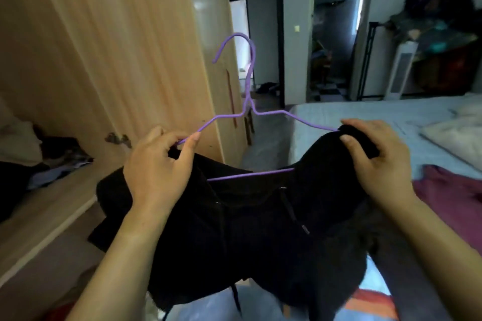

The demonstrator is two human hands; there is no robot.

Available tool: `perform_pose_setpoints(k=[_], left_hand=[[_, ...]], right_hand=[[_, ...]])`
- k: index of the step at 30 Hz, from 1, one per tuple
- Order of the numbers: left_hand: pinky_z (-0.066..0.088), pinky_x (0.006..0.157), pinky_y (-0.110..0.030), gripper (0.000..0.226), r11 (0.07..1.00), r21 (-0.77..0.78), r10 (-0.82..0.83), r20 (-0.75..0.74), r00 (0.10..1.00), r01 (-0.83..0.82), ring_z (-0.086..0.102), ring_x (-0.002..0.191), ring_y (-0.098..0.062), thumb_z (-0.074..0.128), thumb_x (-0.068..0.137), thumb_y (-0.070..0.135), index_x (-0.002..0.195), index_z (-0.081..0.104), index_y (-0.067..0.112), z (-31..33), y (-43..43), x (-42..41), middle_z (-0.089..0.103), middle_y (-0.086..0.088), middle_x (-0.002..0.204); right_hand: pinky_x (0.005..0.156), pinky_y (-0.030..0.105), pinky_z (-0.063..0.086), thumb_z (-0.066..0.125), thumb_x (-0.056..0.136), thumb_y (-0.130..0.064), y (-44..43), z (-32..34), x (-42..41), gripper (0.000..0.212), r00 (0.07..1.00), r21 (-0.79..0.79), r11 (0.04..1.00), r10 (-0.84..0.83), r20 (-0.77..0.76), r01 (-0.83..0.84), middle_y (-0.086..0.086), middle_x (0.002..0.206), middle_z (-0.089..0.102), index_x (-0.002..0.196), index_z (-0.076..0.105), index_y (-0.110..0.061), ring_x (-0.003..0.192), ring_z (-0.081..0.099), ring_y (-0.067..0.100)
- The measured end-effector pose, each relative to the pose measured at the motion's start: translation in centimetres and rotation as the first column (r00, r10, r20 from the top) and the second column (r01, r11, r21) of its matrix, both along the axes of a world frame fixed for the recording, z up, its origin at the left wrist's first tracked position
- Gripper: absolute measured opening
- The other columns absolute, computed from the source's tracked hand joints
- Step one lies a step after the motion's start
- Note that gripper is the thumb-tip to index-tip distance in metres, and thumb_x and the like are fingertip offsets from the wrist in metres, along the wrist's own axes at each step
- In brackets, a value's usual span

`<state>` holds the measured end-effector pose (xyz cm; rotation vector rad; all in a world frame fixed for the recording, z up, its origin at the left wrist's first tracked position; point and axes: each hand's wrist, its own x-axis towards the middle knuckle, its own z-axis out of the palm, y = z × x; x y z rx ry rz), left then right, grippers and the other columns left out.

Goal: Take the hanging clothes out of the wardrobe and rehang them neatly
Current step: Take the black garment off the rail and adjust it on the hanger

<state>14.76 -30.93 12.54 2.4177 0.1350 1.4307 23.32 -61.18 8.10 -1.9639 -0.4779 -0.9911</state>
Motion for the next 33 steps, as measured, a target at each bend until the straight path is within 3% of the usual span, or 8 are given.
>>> perform_pose_setpoints(k=[3,7,15,21,28,33], left_hand=[[0.037,0.058,-0.029,0.031,0.982,-0.079,-0.178,-0.071,0.981,0.173,0.054,0.071,-0.012,0.051,0.083,0.052,0.08,0.07,0.027,-3.1,-6.2,0.8,0.054,0.008,0.073],[0.042,0.063,-0.032,0.03,0.919,-0.161,-0.387,-0.199,0.901,0.359,0.055,0.071,-0.014,0.051,0.082,0.051,0.076,0.068,0.027,-7.2,-13.4,2.5,0.055,0.005,0.072],[0.045,0.066,-0.033,0.032,0.817,-0.265,-0.574,-0.291,0.766,0.512,0.058,0.073,-0.019,0.053,0.083,0.048,0.079,0.07,0.021,-11.5,-23.2,6.8,0.056,0.005,0.073],[0.035,0.066,-0.027,0.023,0.8,-0.35,-0.595,-0.365,0.716,0.487,0.054,0.072,-0.012,0.056,0.084,0.048,0.075,0.063,0.028,-14.3,-26.5,12.1,0.053,0.011,0.072],[0.032,0.062,-0.014,0.016,0.816,-0.428,-0.558,-0.408,0.722,0.389,0.051,0.074,-0.012,0.059,0.088,0.035,0.076,0.06,0.025,-16.7,-28.1,20.9,0.052,0.013,0.074],[0.033,0.067,-0.027,0.018,0.853,-0.412,-0.49,-0.426,0.76,0.32,0.051,0.074,-0.014,0.062,0.088,0.033,0.074,0.063,0.021,-17.5,-27.5,26.9,0.053,0.007,0.074]], right_hand=[[0.086,0.0,0.029,0.055,0.086,-0.033,-7.0,-3.1,-2.8,0.029,0.989,0.013,0.991,-0.132,-0.066,0.133,0.0,0.102,0.047,0.109,0.067,-0.02,0.094,0.045,0.002],[0.086,0.005,0.032,0.057,0.087,-0.03,-15.0,-6.4,-6.3,0.03,0.956,-0.05,0.967,-0.253,-0.147,0.248,0.007,0.094,0.059,0.109,0.068,-0.014,0.088,0.05,0.004],[0.088,0.007,0.034,0.066,0.087,-0.02,-24.3,-9.7,-8.6,0.023,0.873,-0.065,0.899,-0.437,-0.217,0.433,0.008,0.095,0.063,0.109,0.068,-0.015,0.089,0.052,0.003],[0.084,0.006,0.035,0.066,0.086,-0.017,-27.5,-11.4,-3.8,0.023,0.86,-0.084,0.892,-0.452,-0.238,0.445,0.008,0.095,0.061,0.109,0.068,-0.014,0.087,0.052,0.004],[0.081,0.011,0.041,0.067,0.085,-0.02,-28.8,-12.7,7.3,0.024,0.883,-0.089,0.921,-0.389,-0.265,0.379,0.004,0.092,0.06,0.108,0.069,-0.015,0.085,0.056,0.008],[0.08,0.008,0.039,0.067,0.085,-0.017,-28.4,-14.3,14.6,0.023,0.887,-0.074,0.951,-0.308,-0.344,0.302,0.0,0.092,0.059,0.107,0.069,-0.017,0.084,0.056,0.007]])
